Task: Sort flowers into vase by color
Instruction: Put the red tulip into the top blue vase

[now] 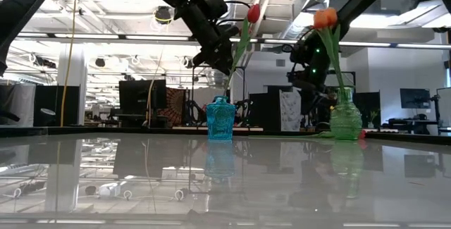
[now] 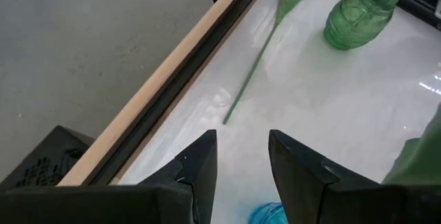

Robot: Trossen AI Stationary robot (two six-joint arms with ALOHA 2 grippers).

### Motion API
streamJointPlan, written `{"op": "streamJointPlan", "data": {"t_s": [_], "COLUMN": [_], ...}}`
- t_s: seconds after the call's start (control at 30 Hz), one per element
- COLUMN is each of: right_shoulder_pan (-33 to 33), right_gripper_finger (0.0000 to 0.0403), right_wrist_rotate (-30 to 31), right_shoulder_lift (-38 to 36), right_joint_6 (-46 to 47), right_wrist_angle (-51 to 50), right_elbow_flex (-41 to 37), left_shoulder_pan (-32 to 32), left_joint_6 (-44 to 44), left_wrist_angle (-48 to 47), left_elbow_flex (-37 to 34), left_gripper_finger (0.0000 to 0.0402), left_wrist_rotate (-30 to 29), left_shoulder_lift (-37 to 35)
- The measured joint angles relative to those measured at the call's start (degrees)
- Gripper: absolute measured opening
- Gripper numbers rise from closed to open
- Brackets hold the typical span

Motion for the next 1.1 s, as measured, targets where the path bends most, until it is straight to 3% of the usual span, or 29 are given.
{"op": "streamJointPlan", "data": {"t_s": [0.5, 0.8, 1.1], "right_shoulder_pan": [0.08, 2.08, 4.58], "right_gripper_finger": [0.0168, 0.0181, 0.0181], "right_wrist_rotate": [-1.81, -1.54, 5.67], "right_shoulder_lift": [0.0, 0.63, 7.51], "right_joint_6": [-7.06, -13.4, -15.89], "right_wrist_angle": [-10.63, -10.33, -9.2], "right_elbow_flex": [0.0, 0.0, 0.0], "left_shoulder_pan": [0.0, -0.02, -0.02], "left_joint_6": [0.11, 0.11, 0.81], "left_wrist_angle": [0.0, 0.0, 0.0], "left_elbow_flex": [0.0, 0.0, 0.0], "left_gripper_finger": [0.0118, 0.0118, 0.0118], "left_wrist_rotate": [-0.07, -0.09, -0.14], "left_shoulder_lift": [0.0, 0.0, 0.0]}}
